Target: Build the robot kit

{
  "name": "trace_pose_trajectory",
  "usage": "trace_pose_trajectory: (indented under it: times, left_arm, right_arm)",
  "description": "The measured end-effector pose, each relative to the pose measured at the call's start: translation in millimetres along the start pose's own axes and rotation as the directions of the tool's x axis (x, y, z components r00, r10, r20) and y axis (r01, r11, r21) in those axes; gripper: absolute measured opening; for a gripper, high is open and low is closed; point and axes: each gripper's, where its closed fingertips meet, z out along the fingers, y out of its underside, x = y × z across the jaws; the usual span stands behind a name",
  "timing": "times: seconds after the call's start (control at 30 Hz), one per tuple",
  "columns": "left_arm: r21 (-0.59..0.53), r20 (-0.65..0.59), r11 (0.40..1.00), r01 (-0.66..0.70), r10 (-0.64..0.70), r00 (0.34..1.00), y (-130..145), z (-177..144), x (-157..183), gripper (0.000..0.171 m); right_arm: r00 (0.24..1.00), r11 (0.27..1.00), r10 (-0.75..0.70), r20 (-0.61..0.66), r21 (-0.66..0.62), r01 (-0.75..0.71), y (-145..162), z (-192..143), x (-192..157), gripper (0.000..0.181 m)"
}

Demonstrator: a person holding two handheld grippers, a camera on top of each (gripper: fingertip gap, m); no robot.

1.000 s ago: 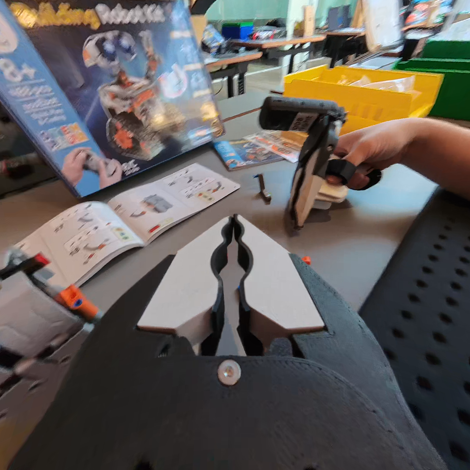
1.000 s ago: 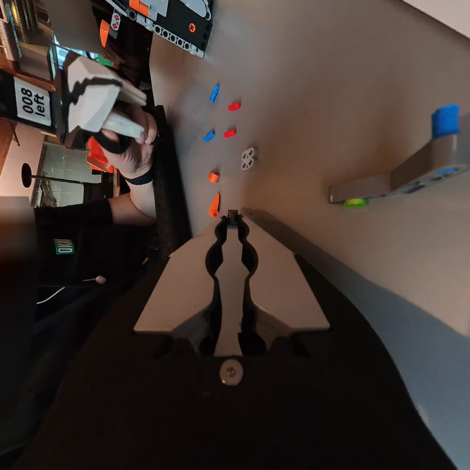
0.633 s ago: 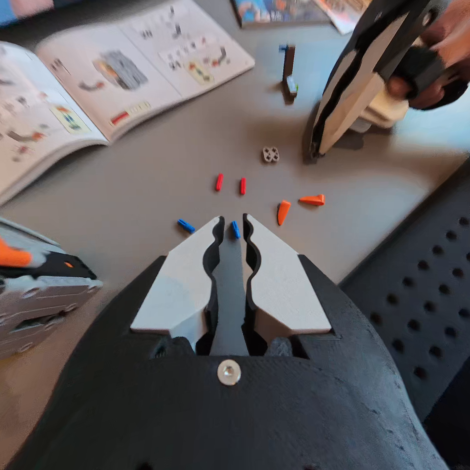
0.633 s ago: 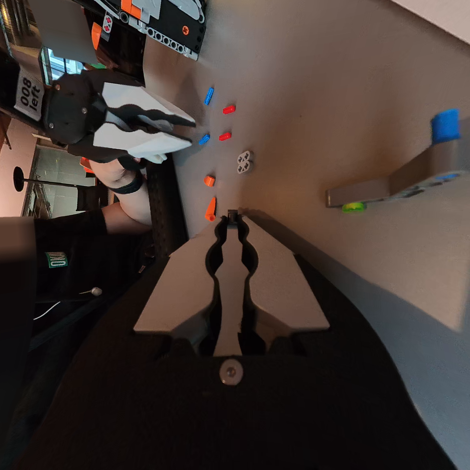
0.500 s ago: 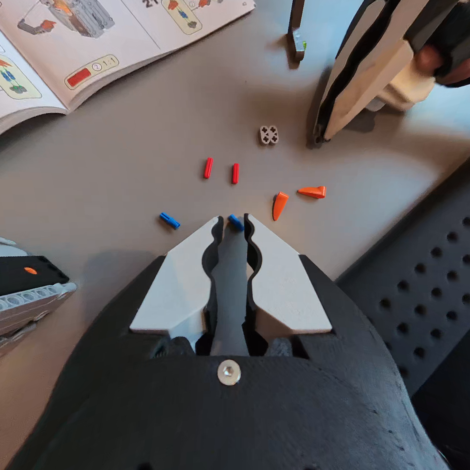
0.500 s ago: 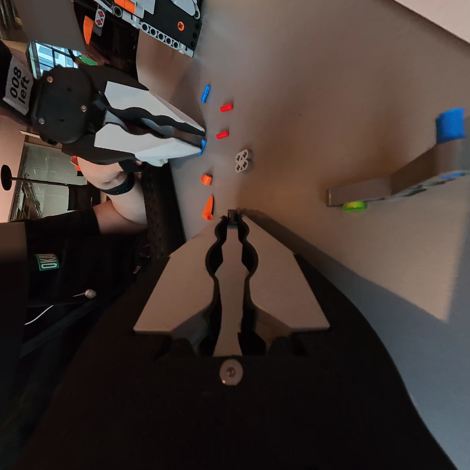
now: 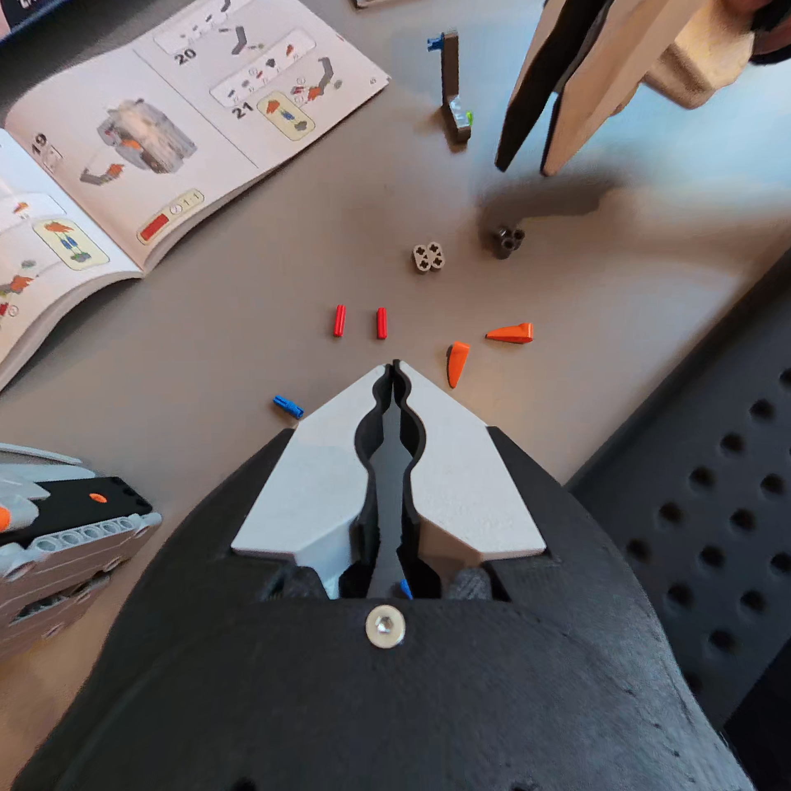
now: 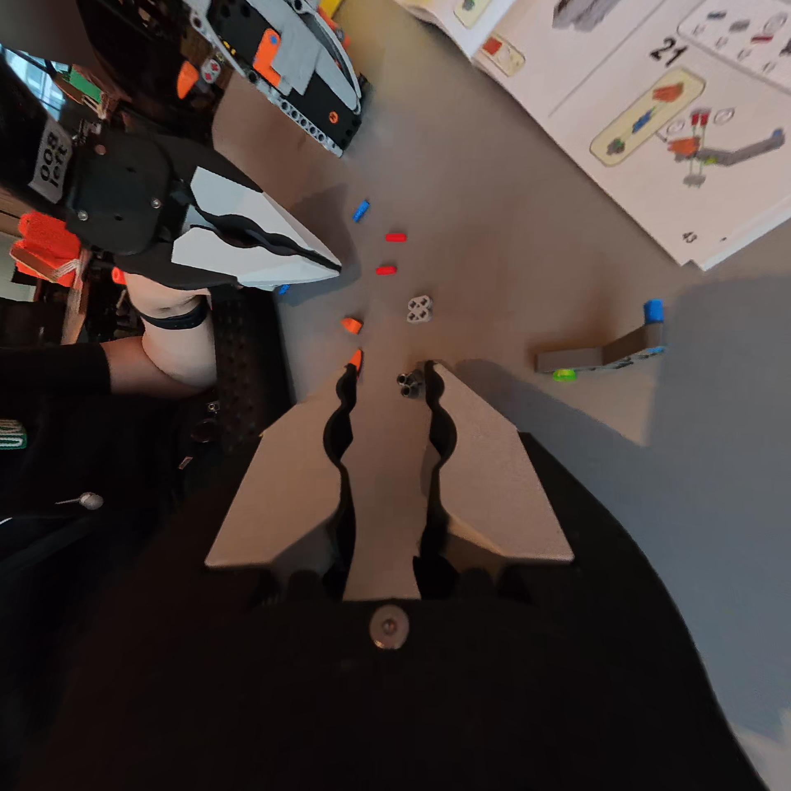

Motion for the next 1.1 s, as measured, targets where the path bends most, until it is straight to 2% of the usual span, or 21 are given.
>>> trace_pose_trajectory:
  times: [0.13, 0.23, 0.27, 0.37, 0.47, 0.57, 0.67, 0.73, 0.8, 0.87, 0.97, 1.1]
  left_arm:
    - [0.026, 0.038, 1.000, -0.008, 0.007, 0.999, -5, -10, -12, 0.000]
    - [0.049, 0.058, 0.997, 0.054, -0.056, 0.997, -3, -30, -23, 0.000]
    - [0.044, 0.053, 0.996, 0.080, -0.082, 0.995, 1, -37, -24, 0.000]
    - [-0.015, 0.018, 0.991, 0.136, -0.136, 0.991, 20, -50, -22, 0.021]
    - [-0.087, 0.008, 0.988, 0.125, -0.125, 0.992, 41, -57, -17, 0.026]
    - [-0.104, 0.004, 0.992, 0.074, -0.074, 0.997, 50, -64, -18, 0.013]
    - [-0.134, -0.027, 0.990, 0.045, -0.049, 0.998, 59, -62, -16, 0.019]
    - [-0.145, -0.107, 0.988, 0.057, -0.073, 0.992, 62, -60, -4, 0.020]
    - [-0.180, -0.116, 0.982, 0.057, -0.078, 0.990, 67, -57, -1, 0.024]
    - [-0.237, -0.071, 0.972, 0.003, -0.021, 0.997, 78, -53, -6, 0.027]
    - [-0.246, -0.049, 0.964, -0.097, 0.088, 0.995, 78, -50, -3, 0.004]
    - [-0.226, -0.031, 0.958, -0.176, 0.173, 0.984, 72, -46, -2, 0.003]
  right_arm:
    - [0.990, 0.988, -0.137, -0.027, 0.066, 0.138, -14, -7, -11, 0.029]
    - [0.979, 0.975, -0.188, -0.077, 0.109, 0.196, -23, -10, -10, 0.028]
    - [0.978, 0.972, -0.192, -0.082, 0.125, 0.201, -26, -12, -10, 0.028]
    - [0.979, 0.965, -0.186, -0.086, 0.169, 0.198, -33, -17, -10, 0.028]
    - [0.981, 0.964, -0.173, -0.084, 0.188, 0.187, -35, -20, -9, 0.028]
    - [0.982, 0.964, -0.167, -0.088, 0.195, 0.182, -36, -20, -6, 0.028]
    - [0.983, 0.967, -0.162, -0.087, 0.187, 0.176, -35, -19, -5, 0.028]
    - [0.983, 0.968, -0.162, -0.089, 0.177, 0.175, -33, -17, -4, 0.028]
    - [0.983, 0.971, -0.160, -0.090, 0.166, 0.174, -31, -16, -3, 0.028]
    - [0.983, 0.972, -0.161, -0.085, 0.158, 0.173, -30, -14, -4, 0.028]
    - [0.982, 0.974, -0.168, -0.083, 0.142, 0.178, -28, -10, -5, 0.028]
    - [0.980, 0.970, -0.189, -0.064, 0.141, 0.197, -28, -7, -11, 0.028]
